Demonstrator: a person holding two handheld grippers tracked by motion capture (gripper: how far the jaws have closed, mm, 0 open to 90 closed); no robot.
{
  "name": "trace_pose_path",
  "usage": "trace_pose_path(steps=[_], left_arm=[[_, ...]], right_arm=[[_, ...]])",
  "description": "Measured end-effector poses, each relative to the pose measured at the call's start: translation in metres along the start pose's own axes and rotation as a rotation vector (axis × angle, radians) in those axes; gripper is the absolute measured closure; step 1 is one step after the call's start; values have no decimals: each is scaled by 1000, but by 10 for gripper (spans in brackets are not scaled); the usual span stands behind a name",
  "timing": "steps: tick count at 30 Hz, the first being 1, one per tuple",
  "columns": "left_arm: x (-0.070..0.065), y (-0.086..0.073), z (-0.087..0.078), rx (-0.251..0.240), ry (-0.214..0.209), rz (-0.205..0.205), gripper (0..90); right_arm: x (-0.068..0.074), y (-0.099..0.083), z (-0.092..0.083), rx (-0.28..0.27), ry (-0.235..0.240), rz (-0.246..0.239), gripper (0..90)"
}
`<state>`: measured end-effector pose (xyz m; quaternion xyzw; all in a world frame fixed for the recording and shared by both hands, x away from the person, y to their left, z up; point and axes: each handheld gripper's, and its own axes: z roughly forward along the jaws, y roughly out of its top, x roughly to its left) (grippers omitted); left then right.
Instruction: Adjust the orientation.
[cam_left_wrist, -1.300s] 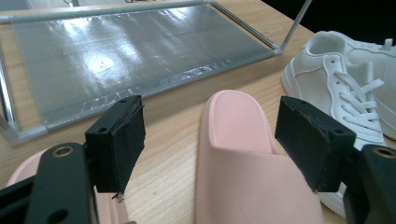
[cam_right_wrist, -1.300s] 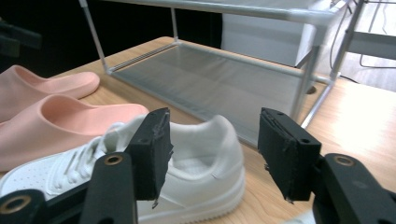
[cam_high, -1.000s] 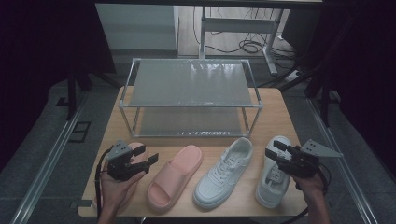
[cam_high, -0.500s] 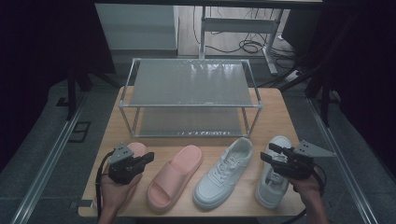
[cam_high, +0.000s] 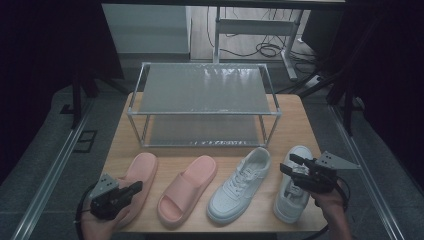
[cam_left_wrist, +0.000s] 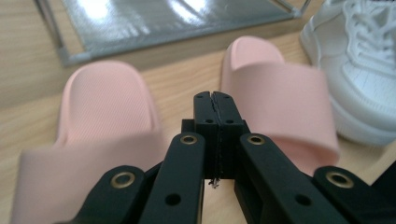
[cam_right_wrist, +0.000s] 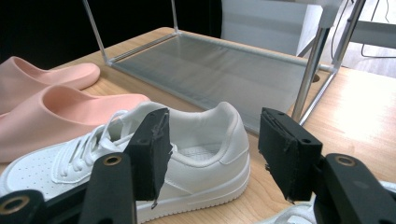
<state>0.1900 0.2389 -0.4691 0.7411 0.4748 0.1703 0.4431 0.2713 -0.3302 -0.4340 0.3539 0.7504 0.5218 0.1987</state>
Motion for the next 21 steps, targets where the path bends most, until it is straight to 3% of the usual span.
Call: trace_pose_path(steps=[5,12,17,21], left_arm=[[3,-10,-1,14,0,-11,900],[-8,-19,4,31,1,-6,900],[-10,-26,12,71,-13,-16,900],[-12,-36,21,117,1,-14,900]], right_arm=[[-1,-5,4,9,-8,14,432],[-1,-6,7,17,-9,11,431],[-1,-6,4,13,-16,11,431],[-1,-5,2,10,-20,9,431]])
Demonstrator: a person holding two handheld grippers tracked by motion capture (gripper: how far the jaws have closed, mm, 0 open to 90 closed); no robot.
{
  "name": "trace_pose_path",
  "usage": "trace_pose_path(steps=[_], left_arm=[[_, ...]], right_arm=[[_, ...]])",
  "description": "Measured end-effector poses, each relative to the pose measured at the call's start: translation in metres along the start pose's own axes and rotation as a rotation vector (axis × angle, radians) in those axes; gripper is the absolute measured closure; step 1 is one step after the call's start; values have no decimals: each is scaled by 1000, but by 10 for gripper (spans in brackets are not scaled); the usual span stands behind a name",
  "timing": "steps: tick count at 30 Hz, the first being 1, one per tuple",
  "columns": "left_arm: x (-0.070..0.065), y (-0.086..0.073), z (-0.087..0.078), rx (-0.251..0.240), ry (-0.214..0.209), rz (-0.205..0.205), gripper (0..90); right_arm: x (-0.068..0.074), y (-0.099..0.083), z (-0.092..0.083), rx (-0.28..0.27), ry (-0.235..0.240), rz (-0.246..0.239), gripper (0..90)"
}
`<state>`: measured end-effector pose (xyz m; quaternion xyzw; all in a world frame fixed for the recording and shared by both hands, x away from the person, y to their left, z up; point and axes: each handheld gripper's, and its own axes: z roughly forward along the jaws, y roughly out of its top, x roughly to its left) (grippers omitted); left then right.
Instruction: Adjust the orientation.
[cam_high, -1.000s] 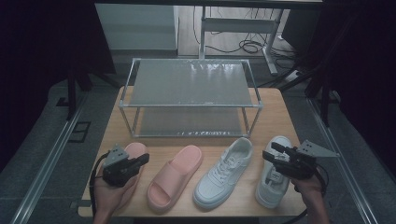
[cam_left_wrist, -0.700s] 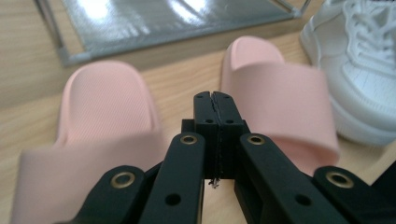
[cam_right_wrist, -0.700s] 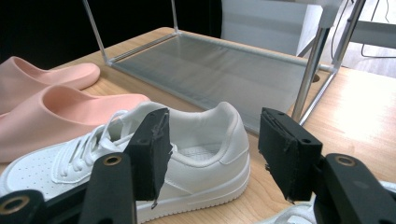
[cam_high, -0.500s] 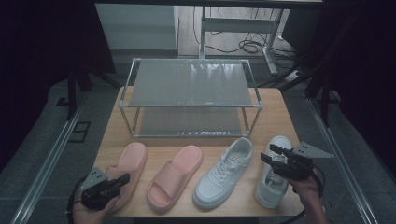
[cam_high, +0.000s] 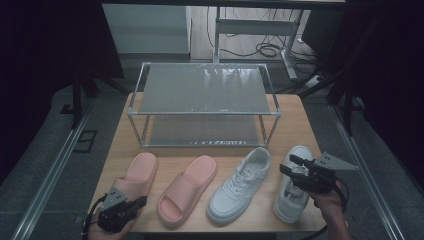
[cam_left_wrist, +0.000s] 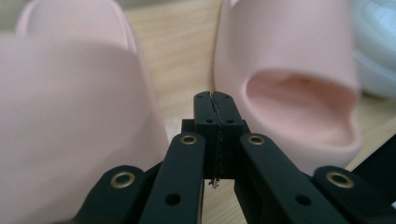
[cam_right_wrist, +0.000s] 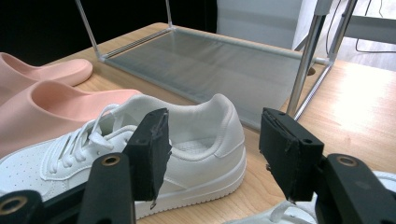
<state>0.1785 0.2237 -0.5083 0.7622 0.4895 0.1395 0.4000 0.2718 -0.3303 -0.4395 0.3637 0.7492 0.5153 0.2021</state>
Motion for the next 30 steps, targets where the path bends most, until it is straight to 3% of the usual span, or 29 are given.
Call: trace_pose_path(steps=[7,11,30], left_arm=[[5,-8,3,40,4,-4,900],[16,-14,-3,28,-2,-45,900],[34,-24,-20,10,33,-88,899]], right_arm=[[1,1,1,-1,-2,-4,429],[3,-1,5,8,-6,-8,428],[0,0,0,-11,-24,1,428]])
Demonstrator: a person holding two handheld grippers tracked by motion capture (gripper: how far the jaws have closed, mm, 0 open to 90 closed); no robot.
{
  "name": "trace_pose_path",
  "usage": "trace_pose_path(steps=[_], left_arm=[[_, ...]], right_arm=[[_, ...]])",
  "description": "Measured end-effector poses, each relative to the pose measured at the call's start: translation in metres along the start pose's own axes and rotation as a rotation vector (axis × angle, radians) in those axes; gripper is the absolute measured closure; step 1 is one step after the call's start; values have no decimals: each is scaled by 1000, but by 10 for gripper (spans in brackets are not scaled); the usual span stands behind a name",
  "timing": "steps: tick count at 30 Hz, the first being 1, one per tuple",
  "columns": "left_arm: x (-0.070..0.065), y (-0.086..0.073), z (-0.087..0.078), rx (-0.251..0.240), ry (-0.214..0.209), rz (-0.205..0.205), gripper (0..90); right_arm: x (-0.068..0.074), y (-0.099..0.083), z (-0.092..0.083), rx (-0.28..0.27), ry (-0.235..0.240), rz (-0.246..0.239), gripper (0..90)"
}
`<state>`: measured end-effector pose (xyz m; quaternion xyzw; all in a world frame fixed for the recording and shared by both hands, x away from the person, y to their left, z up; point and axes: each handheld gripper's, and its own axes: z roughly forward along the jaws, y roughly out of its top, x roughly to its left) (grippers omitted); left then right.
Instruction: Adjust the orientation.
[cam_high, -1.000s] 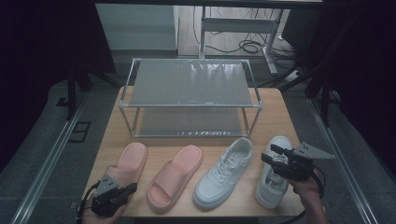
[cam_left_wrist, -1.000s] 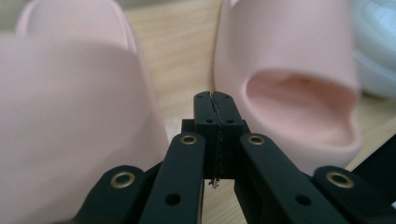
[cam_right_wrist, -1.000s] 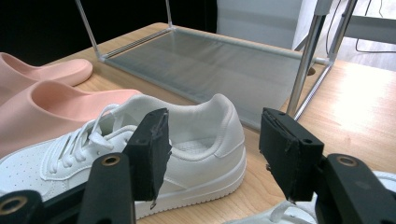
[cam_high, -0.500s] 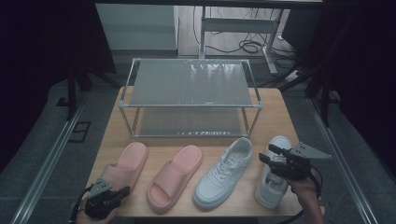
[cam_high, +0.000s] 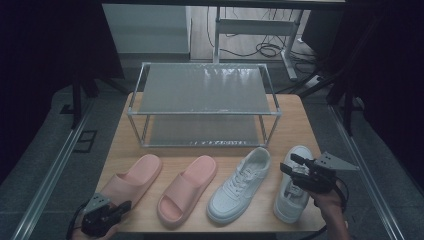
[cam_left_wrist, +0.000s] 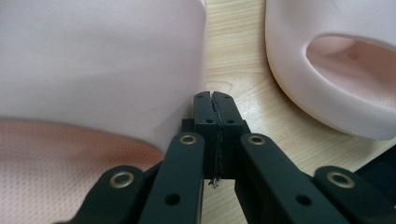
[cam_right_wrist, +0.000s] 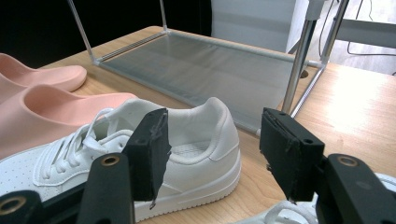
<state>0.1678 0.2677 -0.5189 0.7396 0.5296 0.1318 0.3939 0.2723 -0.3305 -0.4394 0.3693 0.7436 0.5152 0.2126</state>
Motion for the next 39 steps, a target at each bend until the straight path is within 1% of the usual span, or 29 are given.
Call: trace_pose_path(steps=[5,12,16,19,22,26,30,32,34,37,39], left_arm=[[4,-3,-8,-12,2,-17,897],[11,-4,-11,-21,21,-35,896],[17,-3,-12,-30,33,-48,896],[24,-1,-10,-39,41,-58,896],[30,2,-8,-47,43,-69,897],[35,3,-7,-53,42,-72,897],[42,8,-4,-51,53,-76,897],[47,12,-2,-46,51,-78,897],[54,18,1,-40,54,-80,898],[60,26,5,-28,57,-77,898],[64,30,8,-28,59,-82,898]], right_arm=[[0,-1,3,10,1,2,428],[0,-3,5,14,3,4,428],[0,-2,4,12,4,4,427],[-1,-2,5,13,3,6,428],[-1,-2,5,12,4,6,428],[0,-2,4,10,5,8,428],[0,-1,3,4,6,4,428],[0,0,2,1,5,6,428],[-1,0,1,-3,3,5,428],[-2,0,0,-6,-3,8,428],[-1,0,0,-7,-4,8,428]])
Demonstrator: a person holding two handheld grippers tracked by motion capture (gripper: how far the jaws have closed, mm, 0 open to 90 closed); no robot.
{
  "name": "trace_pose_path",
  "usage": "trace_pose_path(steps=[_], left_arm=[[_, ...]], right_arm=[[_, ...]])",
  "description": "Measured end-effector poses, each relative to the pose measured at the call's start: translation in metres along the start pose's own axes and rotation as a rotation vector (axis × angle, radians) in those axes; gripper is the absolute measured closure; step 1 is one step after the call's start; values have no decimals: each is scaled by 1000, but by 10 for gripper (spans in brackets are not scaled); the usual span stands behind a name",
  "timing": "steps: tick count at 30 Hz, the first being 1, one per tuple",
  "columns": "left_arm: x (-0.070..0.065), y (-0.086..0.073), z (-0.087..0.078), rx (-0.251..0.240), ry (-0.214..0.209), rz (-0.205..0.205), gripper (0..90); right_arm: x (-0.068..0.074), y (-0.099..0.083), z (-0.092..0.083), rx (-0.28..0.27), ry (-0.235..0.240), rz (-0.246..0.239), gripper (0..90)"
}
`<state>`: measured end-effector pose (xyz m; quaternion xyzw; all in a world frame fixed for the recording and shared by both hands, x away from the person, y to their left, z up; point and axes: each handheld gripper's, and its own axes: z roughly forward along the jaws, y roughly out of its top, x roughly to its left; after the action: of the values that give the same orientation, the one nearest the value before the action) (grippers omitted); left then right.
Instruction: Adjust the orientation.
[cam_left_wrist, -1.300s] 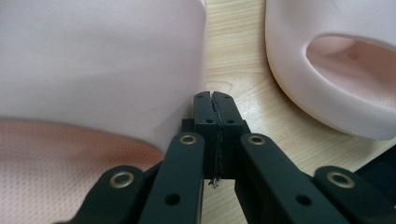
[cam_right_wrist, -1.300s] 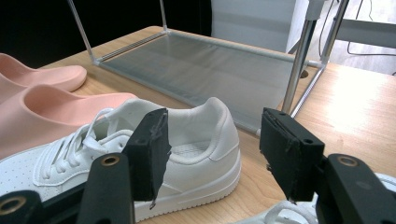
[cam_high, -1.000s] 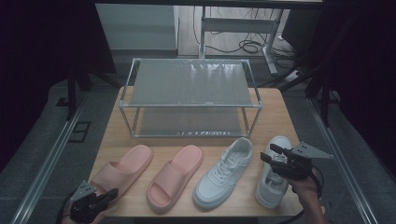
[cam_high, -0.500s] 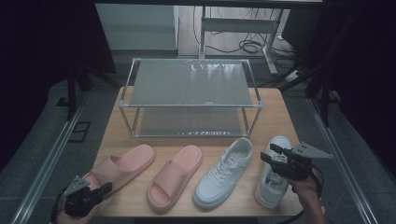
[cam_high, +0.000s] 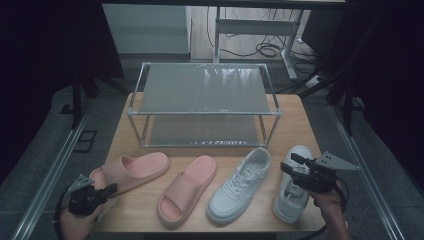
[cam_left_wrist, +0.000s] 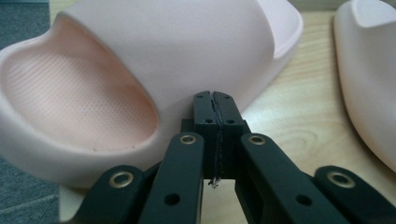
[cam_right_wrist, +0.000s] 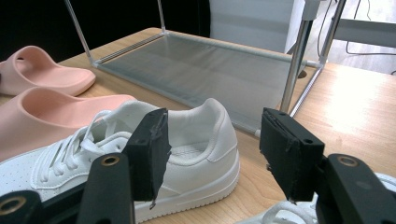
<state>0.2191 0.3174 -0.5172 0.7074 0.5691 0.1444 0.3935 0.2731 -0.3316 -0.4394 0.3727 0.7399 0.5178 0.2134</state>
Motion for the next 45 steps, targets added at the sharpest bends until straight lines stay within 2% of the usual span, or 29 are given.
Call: trace_pose_path(steps=[4,8,12,15,17,18,19,23,27,30,41,45], left_arm=[[-1,3,1,-1,6,3,897],[-22,10,-1,-10,-9,47,898],[-46,26,5,-13,-22,103,897],[-60,41,18,-6,-20,136,898],[-68,52,32,8,-27,138,898],[-68,52,32,8,-27,138,899],[-72,59,45,27,-29,136,900],[-81,73,73,67,-15,147,900],[-83,82,93,100,-2,156,900],[-82,82,101,117,-2,145,900],[-77,74,96,103,-42,117,900],[-78,71,93,107,-47,125,900]], right_arm=[[1,0,-1,-2,1,0,428],[1,1,0,-1,0,0,428],[2,1,0,-2,2,-2,428],[2,1,0,-4,4,-4,428],[2,1,0,-3,5,-3,428],[2,1,0,-3,4,-4,428],[2,1,0,-3,5,-4,428],[3,1,1,-1,10,-6,428],[3,1,2,4,11,-7,428],[3,0,3,7,13,-7,428],[4,0,3,7,12,-6,428],[3,-1,5,11,11,-8,428]])
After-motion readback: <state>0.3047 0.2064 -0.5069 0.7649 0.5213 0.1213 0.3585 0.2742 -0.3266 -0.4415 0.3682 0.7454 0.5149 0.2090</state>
